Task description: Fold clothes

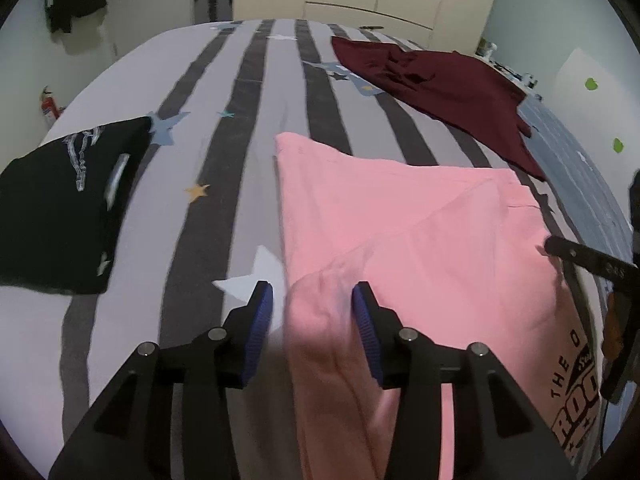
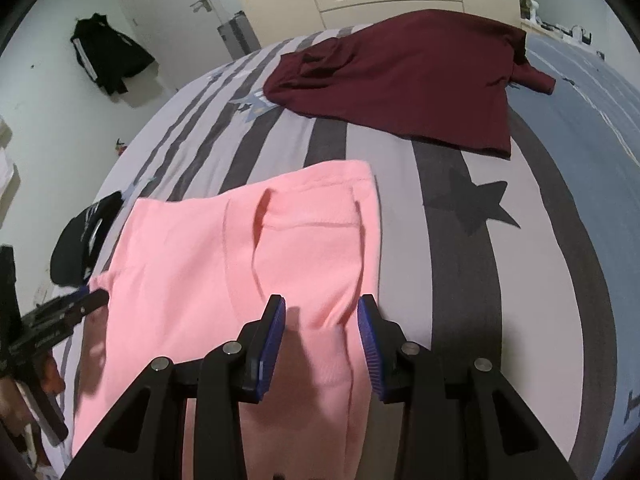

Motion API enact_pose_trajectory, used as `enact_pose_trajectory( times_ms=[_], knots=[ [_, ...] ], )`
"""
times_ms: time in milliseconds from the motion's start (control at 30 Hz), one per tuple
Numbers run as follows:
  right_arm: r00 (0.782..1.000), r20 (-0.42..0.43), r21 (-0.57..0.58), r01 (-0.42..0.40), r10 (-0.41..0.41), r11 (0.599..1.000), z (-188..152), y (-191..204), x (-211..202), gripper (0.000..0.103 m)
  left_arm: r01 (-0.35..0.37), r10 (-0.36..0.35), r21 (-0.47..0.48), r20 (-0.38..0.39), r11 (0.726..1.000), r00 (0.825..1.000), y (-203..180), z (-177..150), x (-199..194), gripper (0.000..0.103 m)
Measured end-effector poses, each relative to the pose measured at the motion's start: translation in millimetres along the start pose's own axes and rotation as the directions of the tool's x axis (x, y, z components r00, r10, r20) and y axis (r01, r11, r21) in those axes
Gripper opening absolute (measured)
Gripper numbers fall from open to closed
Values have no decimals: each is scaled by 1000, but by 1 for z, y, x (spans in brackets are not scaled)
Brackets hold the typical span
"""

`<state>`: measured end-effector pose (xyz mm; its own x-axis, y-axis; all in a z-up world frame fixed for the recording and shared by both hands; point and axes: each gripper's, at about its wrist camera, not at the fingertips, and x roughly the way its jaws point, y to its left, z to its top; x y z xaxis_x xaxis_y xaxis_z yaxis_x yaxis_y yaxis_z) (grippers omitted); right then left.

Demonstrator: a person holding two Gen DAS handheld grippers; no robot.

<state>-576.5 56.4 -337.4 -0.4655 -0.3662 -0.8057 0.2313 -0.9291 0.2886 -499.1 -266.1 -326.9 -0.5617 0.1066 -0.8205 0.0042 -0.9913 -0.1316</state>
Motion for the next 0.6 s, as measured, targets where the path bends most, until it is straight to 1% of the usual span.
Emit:
enact_pose_trajectory(
  times_ms=[200,300,467,500,533,567,600],
  knots=[
    [1000,11,14,-7,7,1000,16,-1,12,34,-3,3,27,8,1000,1000,-4,1,4,20],
    [1000,17,13,-11,11,1000,24,-1,17,34,-1,0,41,15,999,1000,-6,0,3,15],
    [1000,2,45,-9,9,999,35,-8,29,33,-12,11,41,9,999,1000,-8,-1,8,14],
    [1000,0,55,-20,20,998,37,-10,31,27,-12,12,38,10,999,1000,-8,-1,8,13],
    [1000,-2,63,-31,31,998,39,-12,33,23,-13,13,36,11,999,1000,-8,-1,8,13],
    [999,-5,63,-33,33,997,41,-13,34,16,-16,16,36,12,999,1000,-9,-1,8,12],
    [999,-7,55,-32,32,998,42,-12,35,11,-19,18,36,14,999,1000,-9,0,8,12]
  ],
)
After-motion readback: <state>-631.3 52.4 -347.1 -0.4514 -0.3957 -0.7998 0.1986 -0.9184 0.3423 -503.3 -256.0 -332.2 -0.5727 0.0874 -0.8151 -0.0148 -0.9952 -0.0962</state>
